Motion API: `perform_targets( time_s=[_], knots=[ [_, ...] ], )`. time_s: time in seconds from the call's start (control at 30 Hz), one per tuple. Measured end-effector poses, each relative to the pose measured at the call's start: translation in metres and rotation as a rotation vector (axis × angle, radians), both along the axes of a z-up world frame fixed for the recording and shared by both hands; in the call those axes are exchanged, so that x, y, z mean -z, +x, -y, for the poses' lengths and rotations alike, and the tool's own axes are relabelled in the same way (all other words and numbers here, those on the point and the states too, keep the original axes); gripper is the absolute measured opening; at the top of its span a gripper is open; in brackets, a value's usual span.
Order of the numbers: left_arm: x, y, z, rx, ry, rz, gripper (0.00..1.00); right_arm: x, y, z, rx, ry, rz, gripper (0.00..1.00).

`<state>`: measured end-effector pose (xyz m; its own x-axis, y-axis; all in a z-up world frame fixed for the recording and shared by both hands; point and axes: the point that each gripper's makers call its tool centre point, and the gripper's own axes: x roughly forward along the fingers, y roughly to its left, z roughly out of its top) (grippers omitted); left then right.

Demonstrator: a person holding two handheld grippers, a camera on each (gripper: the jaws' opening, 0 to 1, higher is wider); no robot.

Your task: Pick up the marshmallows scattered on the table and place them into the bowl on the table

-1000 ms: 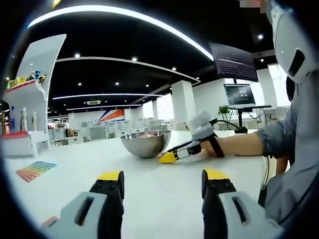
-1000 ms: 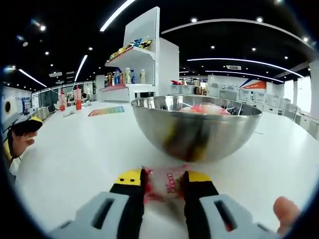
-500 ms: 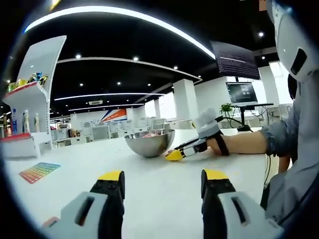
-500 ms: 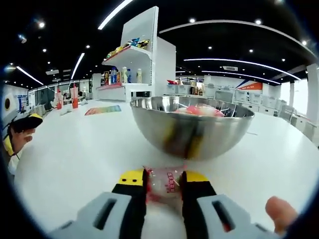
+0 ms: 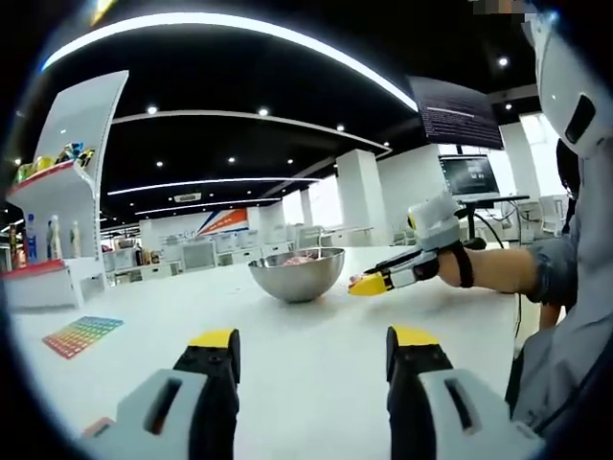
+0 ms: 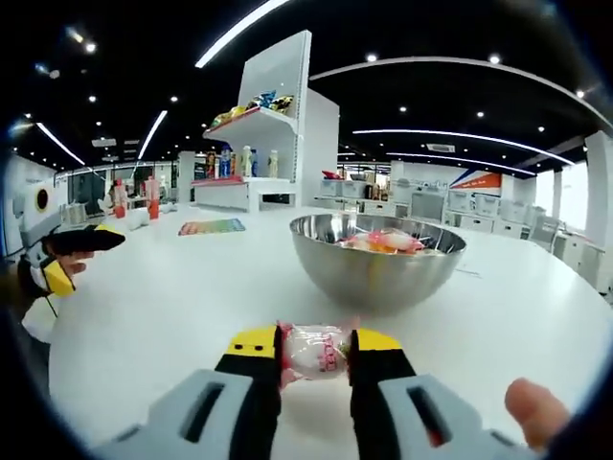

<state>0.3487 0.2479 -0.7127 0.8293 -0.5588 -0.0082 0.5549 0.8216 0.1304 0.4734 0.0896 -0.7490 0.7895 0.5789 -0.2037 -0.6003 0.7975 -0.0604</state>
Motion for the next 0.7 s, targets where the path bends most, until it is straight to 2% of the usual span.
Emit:
perform_targets(
  time_s=[0.2, 0.4, 0.7],
  knots=[
    [-0.004, 0.004, -0.006, -0.012, 0.017, 0.006, 0.61, -0.009, -0.036, 0.010, 0.002, 0.007, 0.027, 0.23],
    [-0.005, 0.009, -0.007, -0.017, 0.028, 0.012, 0.61, -0.024, -0.066, 0.034, 0.030, 0.027, 0.038, 0.23],
    [-0.006, 0.013, -0.004, -0.011, 0.032, 0.013, 0.61, -0.021, -0.086, 0.059, 0.073, 0.072, -0.014, 0.23]
  ],
)
